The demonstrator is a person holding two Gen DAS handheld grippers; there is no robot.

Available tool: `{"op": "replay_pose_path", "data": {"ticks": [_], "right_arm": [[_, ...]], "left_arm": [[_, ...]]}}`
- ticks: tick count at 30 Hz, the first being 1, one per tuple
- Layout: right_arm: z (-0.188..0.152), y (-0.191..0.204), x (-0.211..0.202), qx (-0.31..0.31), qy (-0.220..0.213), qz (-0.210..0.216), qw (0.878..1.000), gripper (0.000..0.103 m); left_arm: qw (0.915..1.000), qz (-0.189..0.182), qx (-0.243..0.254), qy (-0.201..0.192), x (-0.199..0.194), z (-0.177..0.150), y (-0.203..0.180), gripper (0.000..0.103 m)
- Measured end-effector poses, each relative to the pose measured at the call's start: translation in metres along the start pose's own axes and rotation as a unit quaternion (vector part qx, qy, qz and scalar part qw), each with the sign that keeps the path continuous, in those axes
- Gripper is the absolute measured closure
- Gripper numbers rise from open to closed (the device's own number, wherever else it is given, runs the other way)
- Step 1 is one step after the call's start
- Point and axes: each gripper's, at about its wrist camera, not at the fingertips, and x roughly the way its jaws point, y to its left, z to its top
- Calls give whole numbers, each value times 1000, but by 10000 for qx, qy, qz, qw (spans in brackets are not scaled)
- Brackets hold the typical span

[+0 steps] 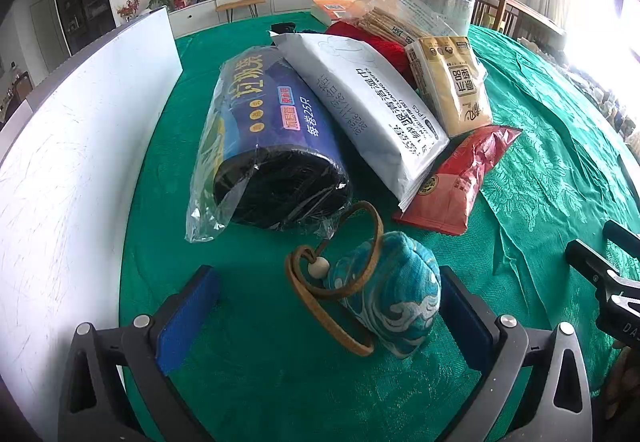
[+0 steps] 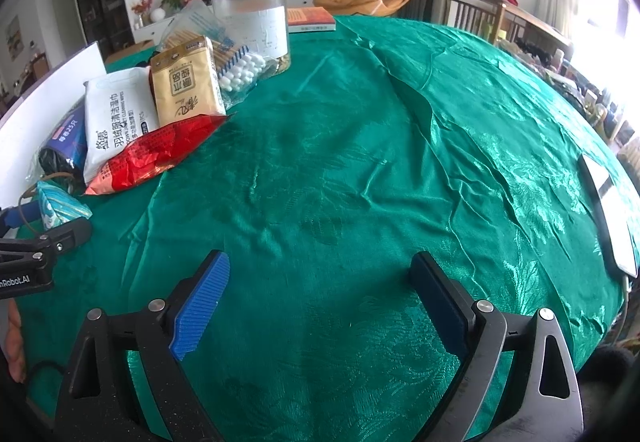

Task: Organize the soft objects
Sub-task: 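Reach the right gripper to the beige tissue pack and grasp it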

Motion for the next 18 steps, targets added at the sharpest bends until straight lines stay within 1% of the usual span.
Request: {"op": "replay_pose_path", "data": {"ticks": [10,12,14,15,16,18], "right_arm": [[0,1,0,-39,-62,27,10000,9],[3,1,1,-58,63,44,10000,9],[12,-1,3,34,307,-16,9995,11],[17,-2,1,155,257,-4,9996,11],[23,-2,-3,261,97,118,9995,11],[43,7,-5,242,-90,344,9991,11]], "left_arm": [[10000,1,0,-4,0,0,0,0],[10000,2,-1,-5,0,0,0,0],[10000,2,-1,-6,0,0,0,0],[10000,3,0,-7,0,0,0,0],[10000,1,0,-7,0,0,0,0],[10000,1,0,-7,0,0,0,0]]}}
